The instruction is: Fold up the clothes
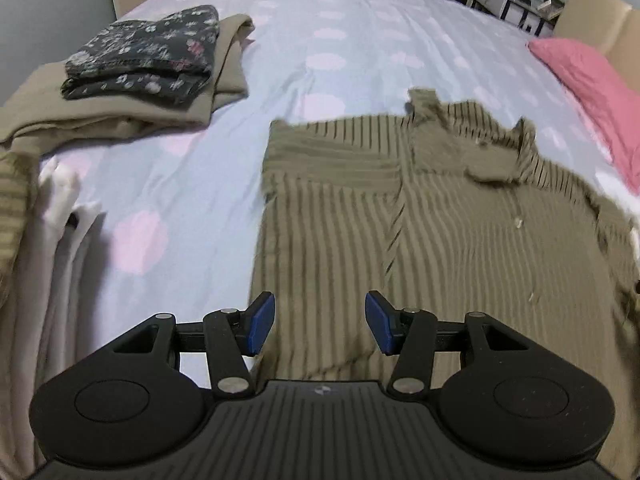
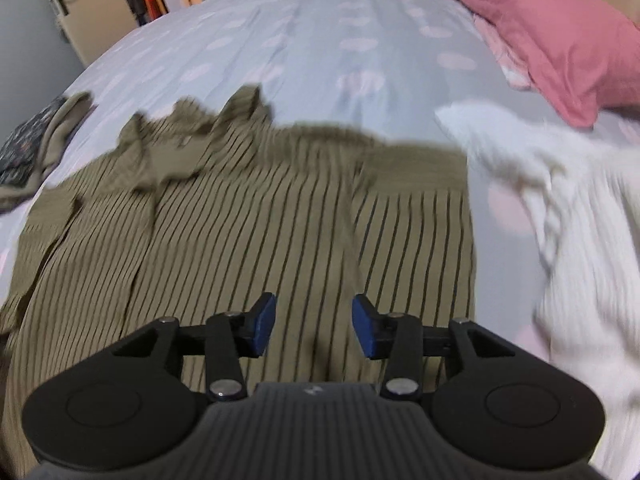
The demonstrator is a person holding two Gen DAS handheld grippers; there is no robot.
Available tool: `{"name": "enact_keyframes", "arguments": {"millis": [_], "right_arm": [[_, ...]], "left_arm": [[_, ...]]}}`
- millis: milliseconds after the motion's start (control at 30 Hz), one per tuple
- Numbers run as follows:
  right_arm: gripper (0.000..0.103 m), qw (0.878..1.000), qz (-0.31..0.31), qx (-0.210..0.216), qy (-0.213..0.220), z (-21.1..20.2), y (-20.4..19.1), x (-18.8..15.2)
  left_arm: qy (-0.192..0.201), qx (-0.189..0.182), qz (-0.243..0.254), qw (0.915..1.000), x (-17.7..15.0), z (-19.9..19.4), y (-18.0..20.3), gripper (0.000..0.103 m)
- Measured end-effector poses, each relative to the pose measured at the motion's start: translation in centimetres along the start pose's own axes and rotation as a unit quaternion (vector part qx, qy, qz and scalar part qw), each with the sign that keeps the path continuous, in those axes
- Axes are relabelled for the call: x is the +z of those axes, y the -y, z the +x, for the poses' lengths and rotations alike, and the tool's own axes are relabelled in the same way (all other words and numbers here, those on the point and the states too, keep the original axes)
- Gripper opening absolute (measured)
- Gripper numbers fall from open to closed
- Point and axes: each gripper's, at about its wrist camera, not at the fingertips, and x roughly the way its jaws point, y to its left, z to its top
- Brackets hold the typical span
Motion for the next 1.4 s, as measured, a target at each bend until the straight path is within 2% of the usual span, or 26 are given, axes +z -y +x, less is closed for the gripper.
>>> {"name": "enact_keyframes", "arguments": {"millis": [133, 300, 400, 500, 633, 733, 933, 1033, 1100, 1167, 1300, 1400], "right_arm": [[0.046, 0.999, -0.030, -0.015, -0.019, -2.1, -1.7, -4.1], [0.046, 0.998, -0.038, -0.015, -0.055, -4.0, -1.8, -8.9], [0.046, 0.995, -0.043, -0.016, -0.085, -4.8, -1.3, -11.3], [0.046, 0.992, -0.050, -0.012, -0.113, -5.6, -0.7, -13.5], [0.046, 0.989, -0.073, -0.003, -0.131, -7.1, -0.4, -16.2], [0.045, 0.986, -0.094, 0.019, -0.136, -8.1, -1.1, -18.2], [0.039, 0.966, -0.186, 0.105, -0.143, -9.4, -5.9, -23.1], [0.031, 0.960, -0.212, 0.122, -0.134, -9.5, -8.0, -24.8], [0.031, 0.962, -0.220, 0.115, -0.114, -9.4, -9.1, -25.3], [0.031, 0.960, -0.229, 0.128, -0.098, -9.5, -10.0, -25.6], [0.032, 0.941, -0.281, 0.169, -0.084, -10.2, -13.3, -26.8], [0.032, 0.934, -0.301, 0.168, -0.096, -9.2, -16.0, -28.1]], "left_arm": [[-0.028, 0.024, 0.019, 0.9992, -2.8, 0.3, -0.8, 0.048], [-0.061, 0.058, 0.049, 0.9953, -5.9, 0.8, -1.3, 0.048], [-0.080, 0.063, 0.049, 0.9936, -7.3, 0.8, -1.5, 0.048], [-0.075, 0.061, 0.048, 0.9941, -8.0, -0.1, -1.2, 0.048], [-0.054, 0.019, 0.033, 0.9979, -8.7, -2.3, 0.2, 0.048], [-0.046, -0.002, 0.047, 0.9978, -9.5, -2.9, 2.2, 0.048], [-0.043, -0.042, 0.069, 0.9958, -11.2, -3.2, 6.4, 0.048], [-0.043, -0.058, 0.073, 0.9947, -11.8, -3.3, 7.8, 0.048], [-0.043, -0.069, 0.076, 0.9938, -12.2, -3.3, 8.8, 0.048], [-0.043, -0.079, 0.076, 0.9931, -12.7, -3.3, 9.5, 0.048], [-0.046, -0.093, 0.073, 0.9920, -13.4, -3.3, 10.4, 0.048], [-0.051, -0.095, 0.084, 0.9907, -14.1, -3.1, 11.0, 0.048]]}}
